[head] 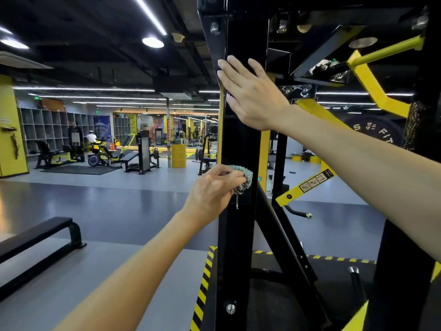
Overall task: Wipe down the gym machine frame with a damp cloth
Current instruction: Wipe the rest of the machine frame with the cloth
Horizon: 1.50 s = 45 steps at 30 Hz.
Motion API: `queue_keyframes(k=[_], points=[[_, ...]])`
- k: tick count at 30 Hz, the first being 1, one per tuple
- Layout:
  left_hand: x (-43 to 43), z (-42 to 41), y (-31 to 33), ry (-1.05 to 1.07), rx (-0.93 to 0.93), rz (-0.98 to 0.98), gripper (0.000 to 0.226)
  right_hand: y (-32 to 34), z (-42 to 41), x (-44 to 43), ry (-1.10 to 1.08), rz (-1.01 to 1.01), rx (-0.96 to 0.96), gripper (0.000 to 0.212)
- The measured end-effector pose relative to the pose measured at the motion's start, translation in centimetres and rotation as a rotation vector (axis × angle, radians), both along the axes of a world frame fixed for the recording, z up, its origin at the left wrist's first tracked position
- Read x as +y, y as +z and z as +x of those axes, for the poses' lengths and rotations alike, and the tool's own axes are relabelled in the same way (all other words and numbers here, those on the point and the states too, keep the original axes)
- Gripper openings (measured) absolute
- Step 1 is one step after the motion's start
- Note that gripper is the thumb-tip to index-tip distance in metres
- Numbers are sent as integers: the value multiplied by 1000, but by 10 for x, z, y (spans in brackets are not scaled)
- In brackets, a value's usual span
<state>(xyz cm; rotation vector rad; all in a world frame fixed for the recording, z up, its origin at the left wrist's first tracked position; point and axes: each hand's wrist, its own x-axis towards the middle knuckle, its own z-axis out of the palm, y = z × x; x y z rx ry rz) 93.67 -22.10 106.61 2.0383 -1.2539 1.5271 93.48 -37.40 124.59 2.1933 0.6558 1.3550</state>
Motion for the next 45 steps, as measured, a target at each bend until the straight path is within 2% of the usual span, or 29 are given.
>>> queue_keyframes(k=[4,6,10,12,15,17,19,22,28,34,37,41,45], points=[[1,-8,9,-12,108,-37,31,0,-12,1,68,42,59,55],[-2,-17,17,-24,277,-203,25,-3,-22,1,161,100,124,51],[-1,-38,52,-251,749,-723,13,-18,-51,-5,435,490,382,37],[1,-44,64,-338,879,-833,13,-29,-64,-6,518,666,476,32],[-1,-55,72,-419,951,-888,18,-46,-72,-5,558,802,747,29],[-4,-59,73,-426,963,-906,18,-57,-76,-5,630,915,947,25],[-7,-62,74,-449,981,-947,17,-68,-78,-6,707,1051,1121,32],[-10,-66,73,-443,985,-977,17,-80,-83,-12,744,1131,1221,36],[-6,-78,67,-338,1000,-885,14,-96,-91,-24,802,1224,1214,22],[8,-87,57,-297,1104,-797,23,-113,-95,-19,782,1263,1251,25],[20,-81,51,-178,948,-748,20,-115,-92,-11,737,1264,1205,26],[39,-65,39,-26,656,-515,22,-115,-86,6,662,1277,1027,20],[67,-35,30,-49,553,-389,27,-115,-83,25,644,1369,942,2]])
